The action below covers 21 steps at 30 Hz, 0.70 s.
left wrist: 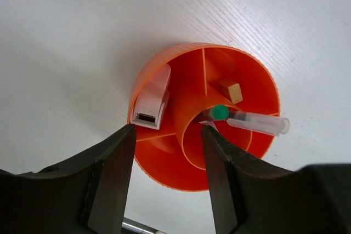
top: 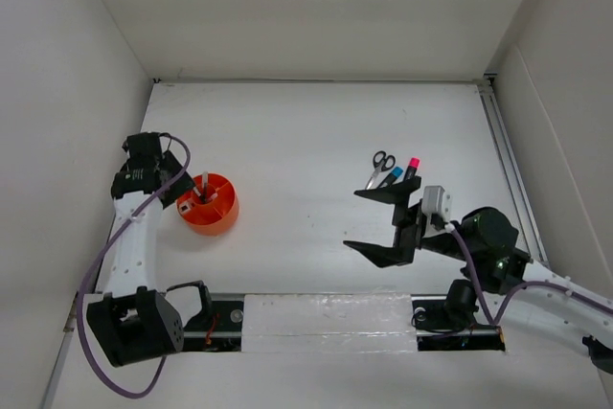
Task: Sort the stationery into containers
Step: Place the stapler in the storage box.
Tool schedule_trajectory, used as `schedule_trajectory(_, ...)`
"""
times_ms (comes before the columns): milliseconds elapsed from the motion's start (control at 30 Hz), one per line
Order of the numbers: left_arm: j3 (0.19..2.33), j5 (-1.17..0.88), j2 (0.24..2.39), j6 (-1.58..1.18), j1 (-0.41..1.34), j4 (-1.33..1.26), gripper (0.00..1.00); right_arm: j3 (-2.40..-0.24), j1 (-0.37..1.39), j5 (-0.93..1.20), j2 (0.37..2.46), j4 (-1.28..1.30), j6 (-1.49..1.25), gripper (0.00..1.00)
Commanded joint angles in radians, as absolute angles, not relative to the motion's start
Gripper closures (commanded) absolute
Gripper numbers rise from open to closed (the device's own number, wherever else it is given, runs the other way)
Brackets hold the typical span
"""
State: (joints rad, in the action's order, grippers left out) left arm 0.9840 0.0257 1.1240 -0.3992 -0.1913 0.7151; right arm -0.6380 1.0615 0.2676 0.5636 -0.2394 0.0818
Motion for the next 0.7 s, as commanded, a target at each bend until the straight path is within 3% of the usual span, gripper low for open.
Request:
schedule_trajectory(0, 0.994, 0.02, 1.048, -0.423, -0.192, 0.719, 0.53, -0.637, 1.06, 0.239, 0.595, -0.282, 0.086, 0.0)
schedule_trajectory(33, 0.994, 0.02, 1.036, -0.423, -0.192, 0.744, 0.38, -0.637, 1.06, 0.224, 0.616, -0.282, 0.086, 0.0)
schedule_trajectory(100, 0.985, 0.006, 1.022, -0.445, -0.192, 0.755, 0.33, -0.637, 1.06, 0.178, 0.641, -0.295, 0.086, 0.0)
schedule_trajectory(133, 0.971, -0.004, 1.002, -0.445, -0.192, 0.755, 0.01, -0.637, 1.06, 0.16, 0.656, -0.307, 0.086, 0.0)
schedule_trajectory(400, 1.029, 0.005, 0.848, -0.466, -0.192, 0.874, 0.01, -0.703, 1.06, 0.12, 0.804, -0.298, 0.042, 0.0)
schedule_trajectory(667, 1.123, -0.031, 0.765, -0.541, -0.156, 0.953, 0.01, -0.817, 1.06, -0.17, 0.913, -0.201, -0.075, 0.0)
